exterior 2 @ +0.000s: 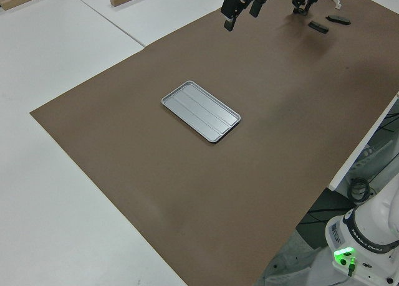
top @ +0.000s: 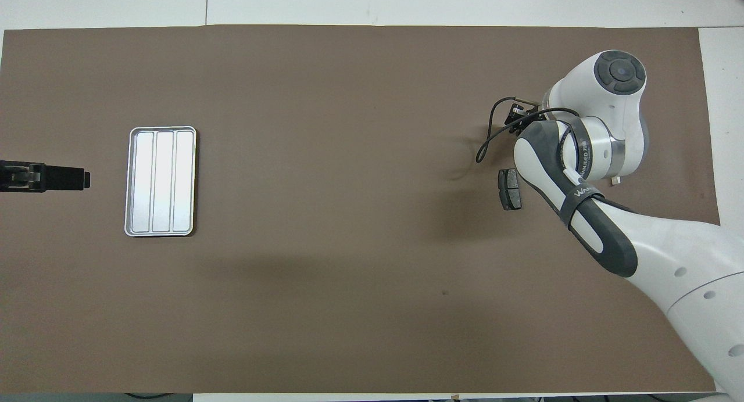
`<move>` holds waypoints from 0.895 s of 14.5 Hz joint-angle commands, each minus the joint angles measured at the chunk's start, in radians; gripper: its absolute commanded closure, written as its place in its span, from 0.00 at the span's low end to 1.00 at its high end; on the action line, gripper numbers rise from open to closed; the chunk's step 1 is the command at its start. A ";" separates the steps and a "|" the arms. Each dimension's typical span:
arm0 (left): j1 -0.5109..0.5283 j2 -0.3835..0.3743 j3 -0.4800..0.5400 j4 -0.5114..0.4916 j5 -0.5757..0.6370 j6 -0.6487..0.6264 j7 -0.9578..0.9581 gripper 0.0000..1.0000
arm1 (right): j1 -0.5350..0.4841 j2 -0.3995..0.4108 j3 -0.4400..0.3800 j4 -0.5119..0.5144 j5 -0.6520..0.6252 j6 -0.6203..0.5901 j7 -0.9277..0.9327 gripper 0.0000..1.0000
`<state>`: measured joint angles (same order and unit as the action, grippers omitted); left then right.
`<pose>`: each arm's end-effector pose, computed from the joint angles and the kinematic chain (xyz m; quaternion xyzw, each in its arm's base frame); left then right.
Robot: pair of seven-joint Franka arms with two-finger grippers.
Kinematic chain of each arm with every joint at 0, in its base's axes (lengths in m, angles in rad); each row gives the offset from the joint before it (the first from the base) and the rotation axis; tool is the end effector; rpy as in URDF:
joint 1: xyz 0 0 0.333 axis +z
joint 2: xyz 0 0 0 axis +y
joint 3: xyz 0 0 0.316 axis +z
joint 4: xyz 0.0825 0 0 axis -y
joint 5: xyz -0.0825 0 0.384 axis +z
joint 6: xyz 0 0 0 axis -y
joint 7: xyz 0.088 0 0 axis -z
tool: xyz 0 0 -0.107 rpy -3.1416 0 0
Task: Pick bearing gear from pile to tray
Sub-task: 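Lower the right gripper, grasp the black bearing gear and lift it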
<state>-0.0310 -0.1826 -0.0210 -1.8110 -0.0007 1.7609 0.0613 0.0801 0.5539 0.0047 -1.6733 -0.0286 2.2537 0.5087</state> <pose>0.5125 -0.0277 0.6245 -0.9962 0.0564 -0.0662 0.0019 0.6794 0.0566 0.2847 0.9792 -0.2020 0.0156 0.0057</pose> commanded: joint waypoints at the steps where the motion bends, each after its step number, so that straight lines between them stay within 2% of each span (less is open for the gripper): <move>1: 0.002 -0.015 -0.001 -0.017 -0.004 -0.001 0.012 0.00 | -0.011 0.006 0.009 0.017 0.009 -0.020 0.022 0.50; 3: 0.002 -0.015 -0.001 -0.017 -0.004 -0.001 0.012 0.00 | -0.011 0.006 0.011 0.017 0.012 -0.022 0.022 0.67; 6: 0.002 -0.015 -0.001 -0.017 -0.004 -0.001 0.012 0.00 | -0.013 0.004 0.011 0.018 0.010 -0.026 0.021 1.00; 10: 0.002 -0.015 -0.001 -0.017 -0.004 -0.001 0.012 0.00 | -0.011 0.003 0.009 0.026 -0.007 -0.048 0.007 1.00; 13: 0.002 -0.017 -0.001 -0.017 -0.004 -0.001 0.012 0.00 | -0.010 -0.005 0.009 0.062 -0.010 -0.118 0.002 1.00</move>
<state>-0.0310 -0.1826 -0.0210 -1.8110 -0.0007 1.7609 0.0613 0.0793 0.5521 0.0041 -1.6525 -0.0267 2.1968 0.5090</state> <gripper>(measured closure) 0.000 0.648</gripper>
